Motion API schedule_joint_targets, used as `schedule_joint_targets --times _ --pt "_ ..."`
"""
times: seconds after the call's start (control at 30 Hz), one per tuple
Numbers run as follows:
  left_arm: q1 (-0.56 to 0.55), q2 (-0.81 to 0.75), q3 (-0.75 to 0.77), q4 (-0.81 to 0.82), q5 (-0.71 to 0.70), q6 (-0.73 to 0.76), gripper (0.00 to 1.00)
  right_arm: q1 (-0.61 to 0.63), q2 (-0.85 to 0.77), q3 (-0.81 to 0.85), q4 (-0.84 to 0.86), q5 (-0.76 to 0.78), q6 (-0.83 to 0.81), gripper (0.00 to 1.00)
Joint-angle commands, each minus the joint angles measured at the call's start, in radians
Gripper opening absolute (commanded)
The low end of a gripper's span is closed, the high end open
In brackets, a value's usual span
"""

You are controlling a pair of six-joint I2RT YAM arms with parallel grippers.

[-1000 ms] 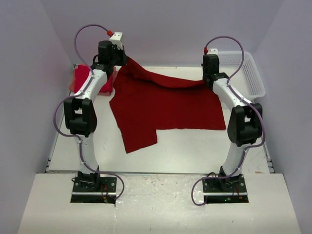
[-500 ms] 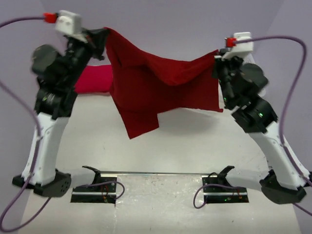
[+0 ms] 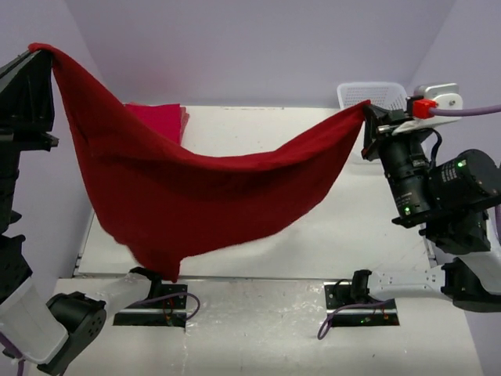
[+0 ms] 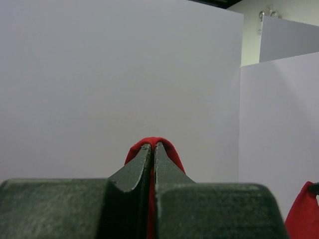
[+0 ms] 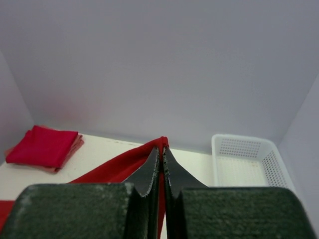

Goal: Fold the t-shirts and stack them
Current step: Flatten out the tshirt

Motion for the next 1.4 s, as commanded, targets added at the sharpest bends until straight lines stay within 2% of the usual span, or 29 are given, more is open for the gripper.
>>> schedule_joint_targets --times 0.0,0.13,0.23,0.3,0.37,0.43,0.63,0.77,0.9,1.03,1.17,1.37 --pt "0.003 0.110 0.003 -0.084 -0.020 -0.003 0.00 0.031 0.034 -0.015 0.129 0.114 -0.121 0.00" --pt "0.003 0.201 -0.078 -0.089 -0.072 0.014 0.00 0.003 0.037 -0.080 0.201 0.094 -0.163 0.00" --pt "0.005 0.281 -0.227 -0.053 -0.120 0.009 0.00 -0.113 0.049 -0.138 0.179 0.068 -0.108 0.00" --pt "0.005 0.308 -0.392 0.048 -0.109 -0.006 0.00 -0.248 0.083 -0.150 0.017 -0.020 0.067 0.00" --pt "0.012 0.339 -0.471 0.103 -0.094 -0.022 0.00 -0.384 0.129 -0.176 -0.030 -0.096 0.179 0.00" --pt "0.025 0.417 -0.511 0.135 -0.103 -0.038 0.00 -0.512 0.167 -0.227 -0.047 -0.210 0.255 0.00" --pt "0.083 0.623 -0.561 0.197 -0.089 -0.049 0.00 -0.782 0.383 -0.273 -0.056 -0.450 0.363 0.00" --pt "0.101 0.783 -0.554 0.290 -0.067 -0.009 0.00 -0.885 0.561 -0.229 -0.053 -0.504 0.397 0.00" --pt "0.115 0.945 -0.424 0.276 -0.015 0.001 0.00 -0.948 0.703 -0.149 -0.052 -0.541 0.409 0.00" --pt "0.114 0.974 -0.416 0.299 -0.001 0.000 0.00 -0.959 0.775 -0.115 -0.029 -0.532 0.385 0.00" --pt "0.115 0.849 -0.483 0.356 0.020 -0.012 0.00 -0.953 0.726 -0.088 -0.013 -0.554 0.389 0.00" --pt "0.114 0.627 -0.433 0.263 0.043 -0.003 0.00 -0.875 0.600 0.046 -0.101 -0.535 0.319 0.00"
